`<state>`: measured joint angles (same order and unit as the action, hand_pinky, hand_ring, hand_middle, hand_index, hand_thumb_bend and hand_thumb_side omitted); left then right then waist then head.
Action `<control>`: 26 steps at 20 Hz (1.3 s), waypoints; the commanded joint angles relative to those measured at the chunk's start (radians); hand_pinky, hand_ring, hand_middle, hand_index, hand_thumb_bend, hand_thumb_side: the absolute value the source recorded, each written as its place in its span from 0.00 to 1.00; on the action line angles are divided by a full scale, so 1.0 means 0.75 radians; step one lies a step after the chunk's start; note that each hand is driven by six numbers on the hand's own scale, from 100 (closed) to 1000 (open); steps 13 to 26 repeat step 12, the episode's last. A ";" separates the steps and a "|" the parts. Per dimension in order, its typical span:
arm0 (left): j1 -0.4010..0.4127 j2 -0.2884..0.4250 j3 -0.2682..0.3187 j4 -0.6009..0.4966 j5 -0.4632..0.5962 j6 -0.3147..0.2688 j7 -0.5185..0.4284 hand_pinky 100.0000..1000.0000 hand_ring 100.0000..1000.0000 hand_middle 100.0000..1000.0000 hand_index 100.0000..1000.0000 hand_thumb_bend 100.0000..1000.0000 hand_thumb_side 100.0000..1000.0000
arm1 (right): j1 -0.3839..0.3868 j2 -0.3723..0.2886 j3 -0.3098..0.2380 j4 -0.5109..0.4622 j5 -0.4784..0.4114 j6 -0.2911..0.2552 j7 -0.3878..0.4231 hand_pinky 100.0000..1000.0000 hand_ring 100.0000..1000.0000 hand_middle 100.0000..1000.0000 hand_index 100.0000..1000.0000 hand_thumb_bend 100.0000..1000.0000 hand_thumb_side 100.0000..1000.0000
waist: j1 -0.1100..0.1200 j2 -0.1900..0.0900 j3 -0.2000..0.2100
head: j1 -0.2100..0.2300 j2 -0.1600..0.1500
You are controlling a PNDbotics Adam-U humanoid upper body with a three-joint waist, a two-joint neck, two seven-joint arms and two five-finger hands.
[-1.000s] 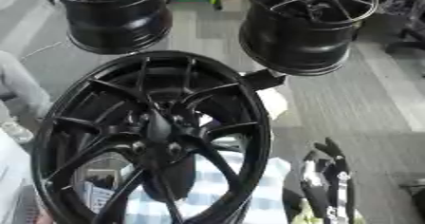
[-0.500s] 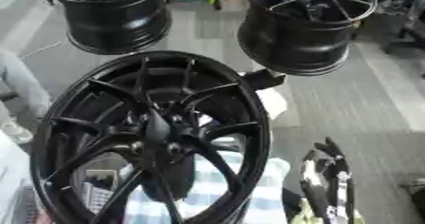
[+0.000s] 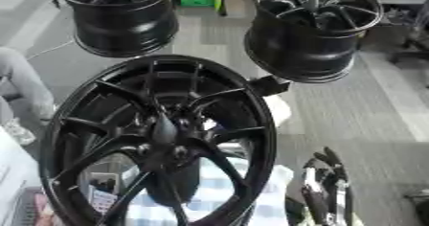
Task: Pull the pin out of the wheel hub.
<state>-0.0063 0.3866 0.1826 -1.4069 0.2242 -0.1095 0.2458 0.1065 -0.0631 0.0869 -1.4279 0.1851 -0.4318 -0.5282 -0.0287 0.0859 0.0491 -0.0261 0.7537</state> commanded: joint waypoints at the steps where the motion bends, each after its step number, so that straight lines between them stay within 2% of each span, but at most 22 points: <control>1: -0.017 -0.090 0.008 0.014 0.030 -0.035 -0.031 0.67 0.68 0.77 0.87 0.00 0.90 | -0.003 -0.020 -0.002 0.009 -0.018 0.005 -0.007 0.46 0.48 0.70 0.89 0.00 0.51 | 0.010 -0.009 -0.001 | 0.002 -0.019; 5: -0.013 -0.159 0.016 0.048 -0.024 -0.027 -0.041 0.67 0.69 0.77 0.86 0.00 0.90 | -0.005 -0.019 -0.004 0.048 -0.040 0.015 -0.014 0.46 0.48 0.70 0.89 0.00 0.55 | 0.011 -0.006 -0.005 | 0.007 -0.020; 11: -0.012 -0.170 0.017 0.092 -0.046 -0.021 -0.072 0.67 0.68 0.76 0.86 0.00 0.90 | -0.009 -0.018 -0.007 0.100 -0.070 0.024 -0.021 0.46 0.48 0.70 0.89 0.00 0.58 | 0.011 -0.007 -0.004 | 0.004 -0.014; 12: -0.013 -0.170 0.017 0.099 -0.047 -0.020 -0.078 0.67 0.68 0.76 0.86 0.00 0.90 | -0.009 -0.019 -0.007 0.105 -0.073 0.024 -0.022 0.46 0.48 0.70 0.89 0.00 0.55 | 0.011 -0.007 -0.003 | 0.007 -0.014; 26: -0.013 -0.170 0.017 0.099 -0.047 -0.020 -0.078 0.67 0.68 0.76 0.86 0.00 0.90 | -0.009 -0.019 -0.007 0.105 -0.073 0.024 -0.022 0.46 0.48 0.70 0.89 0.00 0.55 | 0.011 -0.007 -0.003 | 0.007 -0.014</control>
